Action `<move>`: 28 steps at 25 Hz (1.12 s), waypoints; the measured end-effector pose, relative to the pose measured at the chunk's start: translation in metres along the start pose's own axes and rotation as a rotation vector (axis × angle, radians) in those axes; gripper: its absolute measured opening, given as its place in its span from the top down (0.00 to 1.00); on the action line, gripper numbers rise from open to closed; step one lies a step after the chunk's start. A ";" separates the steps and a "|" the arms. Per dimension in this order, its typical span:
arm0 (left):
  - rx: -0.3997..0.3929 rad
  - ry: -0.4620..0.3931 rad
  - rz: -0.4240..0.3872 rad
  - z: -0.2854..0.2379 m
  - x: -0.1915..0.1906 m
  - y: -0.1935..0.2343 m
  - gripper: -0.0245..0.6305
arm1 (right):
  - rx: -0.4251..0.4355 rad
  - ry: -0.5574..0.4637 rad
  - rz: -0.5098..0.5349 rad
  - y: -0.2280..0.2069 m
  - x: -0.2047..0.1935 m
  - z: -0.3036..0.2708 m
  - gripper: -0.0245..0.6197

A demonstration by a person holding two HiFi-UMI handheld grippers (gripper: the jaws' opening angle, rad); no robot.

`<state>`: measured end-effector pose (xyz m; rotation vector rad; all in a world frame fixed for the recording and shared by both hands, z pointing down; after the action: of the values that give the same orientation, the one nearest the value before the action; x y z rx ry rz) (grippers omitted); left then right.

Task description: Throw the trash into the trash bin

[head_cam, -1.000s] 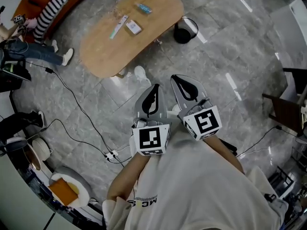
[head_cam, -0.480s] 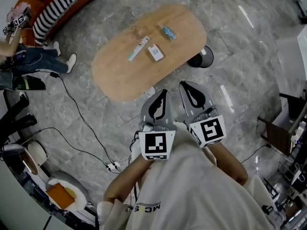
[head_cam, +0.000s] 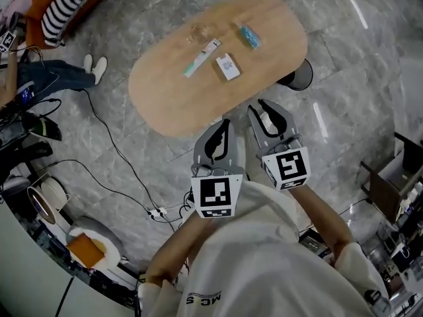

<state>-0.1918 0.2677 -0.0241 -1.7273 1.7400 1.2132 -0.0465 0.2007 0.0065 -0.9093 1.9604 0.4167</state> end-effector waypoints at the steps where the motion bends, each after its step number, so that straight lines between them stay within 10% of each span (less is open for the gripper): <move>1: 0.010 0.012 -0.004 -0.006 -0.003 0.003 0.96 | 0.007 0.017 -0.012 -0.003 -0.006 -0.008 0.77; 28: 0.122 0.222 -0.014 -0.148 -0.145 0.074 0.96 | -0.050 0.167 -0.020 -0.035 -0.180 -0.195 0.45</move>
<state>-0.1971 0.2264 0.1918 -1.8553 1.8806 0.9168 -0.0796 0.1370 0.2643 -1.0233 2.0989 0.3907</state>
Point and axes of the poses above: the fingertips, and each gripper's own axes: z backward along the fingers, y to its left, x out of its top, the point moved 10 cm from there along z, backward along the fingers, and after that the axes turned 5 degrees about -x, right-handed, at the moved point
